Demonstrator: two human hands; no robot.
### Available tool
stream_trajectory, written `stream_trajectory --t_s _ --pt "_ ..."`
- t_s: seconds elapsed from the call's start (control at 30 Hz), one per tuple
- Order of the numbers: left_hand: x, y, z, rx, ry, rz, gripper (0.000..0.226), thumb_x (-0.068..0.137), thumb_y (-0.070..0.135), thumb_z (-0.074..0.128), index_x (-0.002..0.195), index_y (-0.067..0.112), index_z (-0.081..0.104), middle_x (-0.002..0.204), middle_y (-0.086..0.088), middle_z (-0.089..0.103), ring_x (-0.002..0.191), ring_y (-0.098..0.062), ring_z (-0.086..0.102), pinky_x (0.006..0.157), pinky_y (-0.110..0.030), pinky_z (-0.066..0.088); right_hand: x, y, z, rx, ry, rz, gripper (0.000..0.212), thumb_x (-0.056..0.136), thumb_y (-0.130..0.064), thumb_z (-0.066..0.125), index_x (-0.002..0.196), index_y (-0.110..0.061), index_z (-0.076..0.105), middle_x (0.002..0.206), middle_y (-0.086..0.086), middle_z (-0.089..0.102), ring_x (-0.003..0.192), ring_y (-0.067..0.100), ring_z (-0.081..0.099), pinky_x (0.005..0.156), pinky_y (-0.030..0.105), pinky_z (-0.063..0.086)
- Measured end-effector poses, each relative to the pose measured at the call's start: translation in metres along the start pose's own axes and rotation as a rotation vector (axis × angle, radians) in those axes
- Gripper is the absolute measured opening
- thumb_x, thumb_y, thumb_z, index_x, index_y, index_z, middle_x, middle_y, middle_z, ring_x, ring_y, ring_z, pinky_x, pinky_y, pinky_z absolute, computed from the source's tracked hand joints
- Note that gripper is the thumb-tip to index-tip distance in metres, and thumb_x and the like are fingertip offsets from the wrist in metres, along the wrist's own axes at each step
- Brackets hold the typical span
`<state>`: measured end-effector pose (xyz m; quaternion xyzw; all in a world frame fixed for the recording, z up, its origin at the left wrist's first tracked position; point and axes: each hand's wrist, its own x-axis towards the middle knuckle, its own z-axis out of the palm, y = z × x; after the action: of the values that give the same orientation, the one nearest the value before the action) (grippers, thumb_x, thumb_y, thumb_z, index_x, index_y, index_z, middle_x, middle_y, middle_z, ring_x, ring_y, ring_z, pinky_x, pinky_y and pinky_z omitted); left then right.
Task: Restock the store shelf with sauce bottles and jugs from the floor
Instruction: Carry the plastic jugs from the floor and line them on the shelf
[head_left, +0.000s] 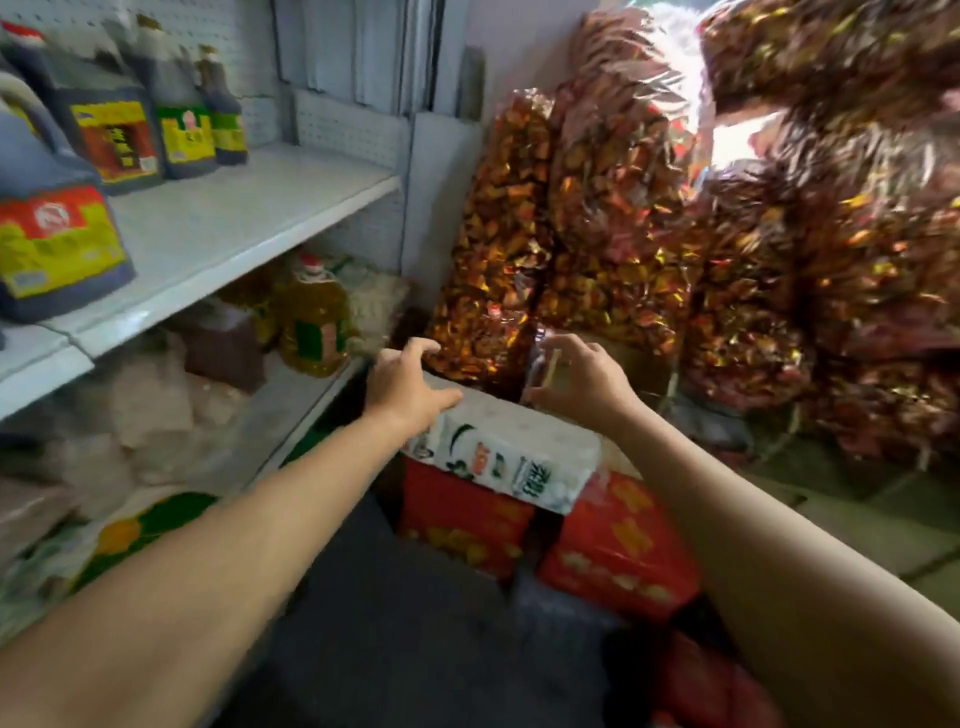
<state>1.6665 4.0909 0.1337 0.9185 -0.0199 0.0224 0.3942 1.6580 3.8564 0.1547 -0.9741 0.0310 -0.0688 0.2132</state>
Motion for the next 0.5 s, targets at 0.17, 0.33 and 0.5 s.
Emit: stream_trajectory --t_s 0.17,0.33,0.5 --pt "-0.058 0.072 0.063 0.046 -0.06 0.085 0.063 0.08 0.039 0.08 0.135 0.028 0.051 0.133 -0.012 0.043 0.12 -0.032 0.05 0.097 -0.034 0.042 -0.095 0.085 -0.048 0.018 0.033 0.073 0.074 0.074 -0.047 0.086 0.138 -0.035 0.053 0.13 0.007 0.054 0.119 0.025 0.054 0.102 0.042 0.05" --pt "-0.145 0.144 0.147 0.047 -0.153 0.137 0.062 0.081 0.038 0.08 0.135 0.027 0.051 0.132 -0.013 0.044 0.117 -0.034 0.051 0.093 -0.034 0.042 -0.193 0.188 -0.091 -0.018 0.02 0.158 0.074 0.073 -0.046 0.087 0.138 -0.036 0.052 0.132 0.007 0.053 0.125 0.026 0.052 0.105 0.039 0.047" --pt "-0.239 0.188 0.241 0.039 -0.251 0.148 0.062 0.077 0.037 0.082 0.131 0.026 0.053 0.129 -0.015 0.046 0.121 -0.035 0.049 0.101 -0.035 0.041 -0.289 0.287 -0.116 0.002 -0.014 0.286 0.072 0.074 -0.048 0.086 0.136 -0.037 0.051 0.131 0.005 0.052 0.126 0.024 0.05 0.106 0.036 0.045"
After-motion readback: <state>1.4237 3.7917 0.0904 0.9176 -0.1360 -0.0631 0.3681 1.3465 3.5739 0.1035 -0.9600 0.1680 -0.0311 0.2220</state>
